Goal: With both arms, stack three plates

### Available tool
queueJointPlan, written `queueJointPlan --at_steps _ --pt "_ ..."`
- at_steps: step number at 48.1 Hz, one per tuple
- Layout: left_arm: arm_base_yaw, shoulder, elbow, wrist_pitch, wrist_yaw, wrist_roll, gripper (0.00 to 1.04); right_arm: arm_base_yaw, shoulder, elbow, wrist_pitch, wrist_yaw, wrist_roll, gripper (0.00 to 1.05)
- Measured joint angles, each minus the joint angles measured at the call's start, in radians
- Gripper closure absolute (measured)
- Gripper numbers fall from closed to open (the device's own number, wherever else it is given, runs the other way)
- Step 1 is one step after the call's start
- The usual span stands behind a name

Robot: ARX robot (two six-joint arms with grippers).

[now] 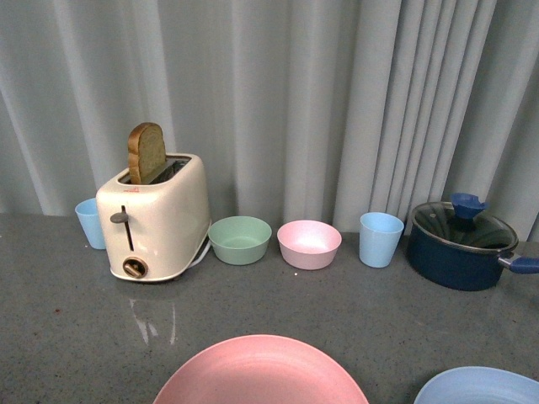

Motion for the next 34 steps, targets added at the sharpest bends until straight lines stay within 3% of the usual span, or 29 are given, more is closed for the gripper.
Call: queueJointPlan --at_steps 17,34 --pt "0.0 -0.251 -0.001 -0.238 0.0 0.0 1.01 0.0 0.0 0.0 0.0 0.0 0.0 0.07" --pt "0.0 -0.393 -0.001 -0.378 0.0 0.0 1.01 0.0 0.0 0.0 0.0 0.0 0.0 0.07"
